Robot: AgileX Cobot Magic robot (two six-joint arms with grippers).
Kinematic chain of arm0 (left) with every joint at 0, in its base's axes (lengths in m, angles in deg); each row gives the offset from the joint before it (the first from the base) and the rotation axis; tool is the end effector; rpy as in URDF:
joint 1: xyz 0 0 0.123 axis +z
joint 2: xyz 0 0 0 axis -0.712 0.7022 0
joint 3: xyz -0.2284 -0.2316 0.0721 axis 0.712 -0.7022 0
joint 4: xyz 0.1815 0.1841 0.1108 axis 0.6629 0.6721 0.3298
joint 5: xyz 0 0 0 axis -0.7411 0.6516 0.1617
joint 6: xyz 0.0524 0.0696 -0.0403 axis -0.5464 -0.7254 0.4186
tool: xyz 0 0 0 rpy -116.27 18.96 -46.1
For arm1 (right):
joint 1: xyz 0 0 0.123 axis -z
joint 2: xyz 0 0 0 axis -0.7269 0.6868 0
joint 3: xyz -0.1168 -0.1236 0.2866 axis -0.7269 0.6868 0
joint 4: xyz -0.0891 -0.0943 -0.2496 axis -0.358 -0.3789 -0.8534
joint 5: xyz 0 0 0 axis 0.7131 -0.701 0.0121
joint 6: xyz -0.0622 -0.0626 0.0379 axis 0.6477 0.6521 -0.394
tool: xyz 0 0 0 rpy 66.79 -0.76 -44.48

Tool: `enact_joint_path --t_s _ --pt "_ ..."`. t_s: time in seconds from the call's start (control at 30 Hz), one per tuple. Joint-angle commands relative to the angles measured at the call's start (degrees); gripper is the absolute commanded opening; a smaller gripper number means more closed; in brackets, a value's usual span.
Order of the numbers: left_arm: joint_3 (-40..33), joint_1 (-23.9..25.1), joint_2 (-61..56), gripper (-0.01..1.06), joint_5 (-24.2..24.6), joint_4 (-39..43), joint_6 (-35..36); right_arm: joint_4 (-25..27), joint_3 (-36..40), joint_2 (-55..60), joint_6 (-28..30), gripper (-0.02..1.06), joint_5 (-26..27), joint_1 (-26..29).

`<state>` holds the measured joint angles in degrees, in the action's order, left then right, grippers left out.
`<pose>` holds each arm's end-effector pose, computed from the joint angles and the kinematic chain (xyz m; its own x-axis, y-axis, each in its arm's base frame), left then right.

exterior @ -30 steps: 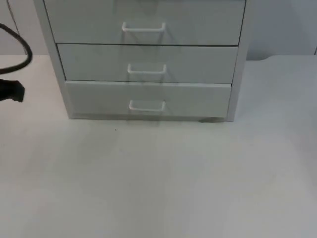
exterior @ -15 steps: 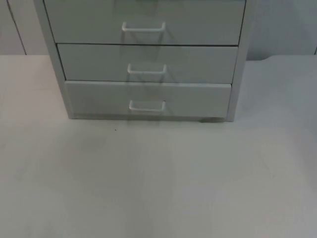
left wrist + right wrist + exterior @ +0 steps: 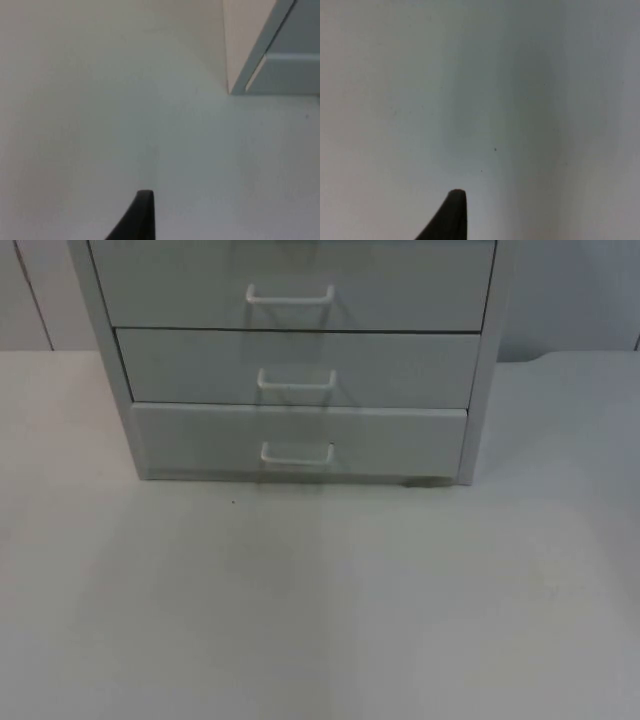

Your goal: Open the drawer with the left hand, place the block into the drawer with the right hand, then close the drawer with the left hand.

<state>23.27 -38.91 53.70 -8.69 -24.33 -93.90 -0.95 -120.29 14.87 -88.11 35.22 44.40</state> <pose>0.2104 0.0098 0.3238 -0.7172 -0.0328 -0.6961 0.0241 0.9971 -0.0719 0.2283 0.0094 0.2997 -0.8855 -0.0616 -0.4606 -0.0651 0.9978 -0.0082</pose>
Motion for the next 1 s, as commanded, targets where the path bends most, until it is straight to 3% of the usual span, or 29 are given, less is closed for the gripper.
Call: enact_joint_path --t_s 0.0,0.33,0.57,0.77,0.97 --pt "-0.1 0.2 -5.3 1.05 1.5 0.6 0.1 -0.1 0.3 -0.4 0.2 1.05 0.5 0.4" --pt "-0.2 -7.3 -20.0 1.05 4.3 0.2 1.0 0.0 0.3 -0.4 0.2 1.05 0.4 0.4" --pt "-1.2 -7.9 -27.6 1.05 6.8 1.4 1.1 0.0 0.3 -0.4 0.2 1.05 0.2 0.4" --pt "-9.1 -7.9 -39.4 1.05 7.8 -2.3 0.7 0.2 0.3 -0.4 0.2 1.05 0.2 0.4" --pt "-11.6 -7.9 -51.9 1.05 13.2 -2.6 1.9 1.8 0.3 -1.4 1.3 1.05 0.7 0.4"
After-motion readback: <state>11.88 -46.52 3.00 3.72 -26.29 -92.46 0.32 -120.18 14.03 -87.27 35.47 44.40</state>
